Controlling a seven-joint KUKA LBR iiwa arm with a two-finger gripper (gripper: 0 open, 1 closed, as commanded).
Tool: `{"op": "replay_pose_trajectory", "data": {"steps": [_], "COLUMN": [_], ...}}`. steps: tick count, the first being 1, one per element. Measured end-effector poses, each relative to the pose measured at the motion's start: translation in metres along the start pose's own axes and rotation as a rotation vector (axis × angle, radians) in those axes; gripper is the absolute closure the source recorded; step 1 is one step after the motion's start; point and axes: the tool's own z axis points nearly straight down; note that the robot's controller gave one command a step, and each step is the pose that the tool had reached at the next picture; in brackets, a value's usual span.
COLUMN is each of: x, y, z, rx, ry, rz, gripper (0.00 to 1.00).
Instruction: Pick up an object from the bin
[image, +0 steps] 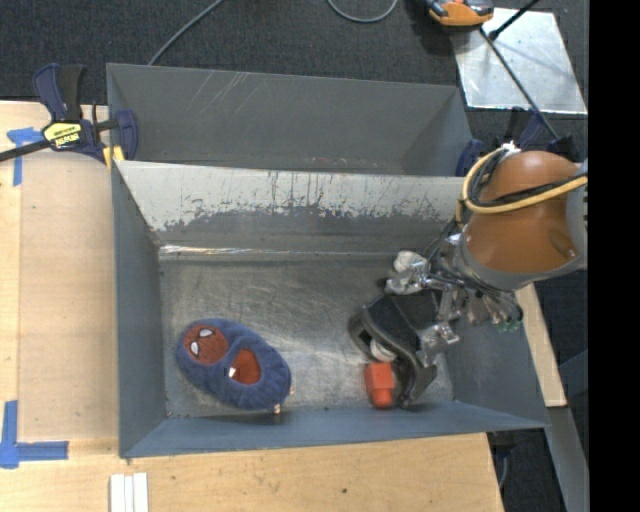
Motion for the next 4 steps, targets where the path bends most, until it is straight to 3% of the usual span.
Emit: {"op": "replay_pose_trajectory", "data": {"steps": [1, 2, 3, 4], "x": [-0.014, -0.015, -0.022, -0.022], "y": [-0.005, -0.016, -0.016, -0.016], "z": [0.018, 0.044, 0.040, 0.040], "rx": [-0.001, -0.001, 0.004, 0.004], "ry": [0.009, 0.008, -0.016, -0.016], "rz": [-0.014, 0.117, 0.118, 0.118], "gripper": [0.00, 0.00, 1.00, 0.00]}}
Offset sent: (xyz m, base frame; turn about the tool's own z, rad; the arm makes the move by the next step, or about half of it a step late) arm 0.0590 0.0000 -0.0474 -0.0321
